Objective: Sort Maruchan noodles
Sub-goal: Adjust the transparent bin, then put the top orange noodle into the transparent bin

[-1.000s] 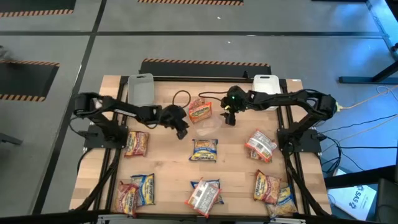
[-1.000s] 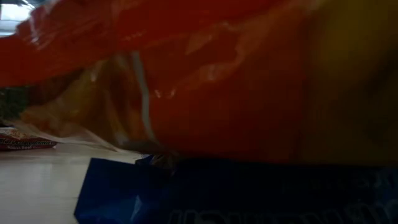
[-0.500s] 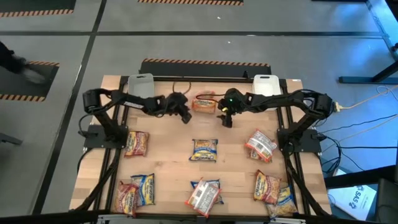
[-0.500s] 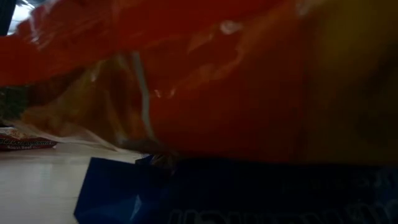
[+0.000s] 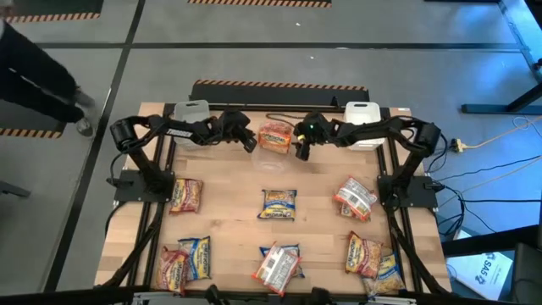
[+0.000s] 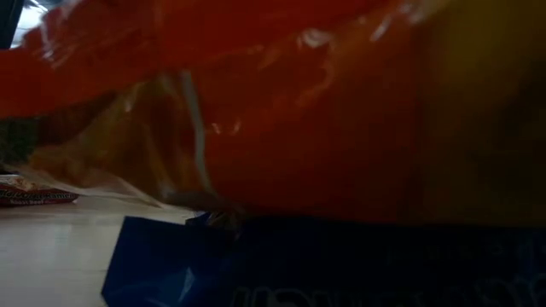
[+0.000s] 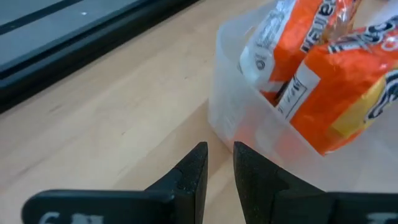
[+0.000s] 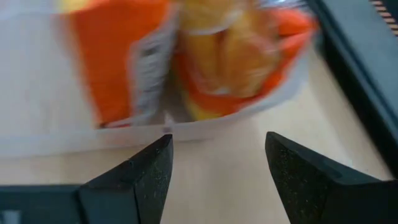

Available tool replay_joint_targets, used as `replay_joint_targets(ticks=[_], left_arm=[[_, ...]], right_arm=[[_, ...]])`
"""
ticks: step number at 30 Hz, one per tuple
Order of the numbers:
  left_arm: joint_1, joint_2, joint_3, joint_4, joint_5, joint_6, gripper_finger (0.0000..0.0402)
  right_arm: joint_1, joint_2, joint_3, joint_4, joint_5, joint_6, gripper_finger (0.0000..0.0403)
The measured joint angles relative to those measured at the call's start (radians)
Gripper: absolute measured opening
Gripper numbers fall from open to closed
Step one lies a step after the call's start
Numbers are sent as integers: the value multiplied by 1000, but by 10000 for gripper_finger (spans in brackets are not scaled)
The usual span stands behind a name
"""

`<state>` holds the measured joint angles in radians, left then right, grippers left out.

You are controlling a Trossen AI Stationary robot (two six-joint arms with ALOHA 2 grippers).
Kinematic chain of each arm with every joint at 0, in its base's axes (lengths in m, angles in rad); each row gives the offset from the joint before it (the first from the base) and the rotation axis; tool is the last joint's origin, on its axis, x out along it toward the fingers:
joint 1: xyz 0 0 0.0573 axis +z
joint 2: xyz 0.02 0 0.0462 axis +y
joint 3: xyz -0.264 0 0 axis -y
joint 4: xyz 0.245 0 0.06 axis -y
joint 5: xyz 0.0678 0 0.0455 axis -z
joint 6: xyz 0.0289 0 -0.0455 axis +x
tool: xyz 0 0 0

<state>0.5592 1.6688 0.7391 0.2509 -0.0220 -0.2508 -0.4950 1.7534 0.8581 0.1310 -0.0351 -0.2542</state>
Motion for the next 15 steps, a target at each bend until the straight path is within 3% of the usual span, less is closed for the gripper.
replay_joint_targets(ticks=[10, 15], left_arm=[[22, 0, 0, 11, 6, 49, 71], [2, -85, -1, -98, 11, 59, 71]], right_arm=[[-85, -2, 28, 61, -1, -30, 241], [-58, -130, 28, -117, -41, 14, 241]])
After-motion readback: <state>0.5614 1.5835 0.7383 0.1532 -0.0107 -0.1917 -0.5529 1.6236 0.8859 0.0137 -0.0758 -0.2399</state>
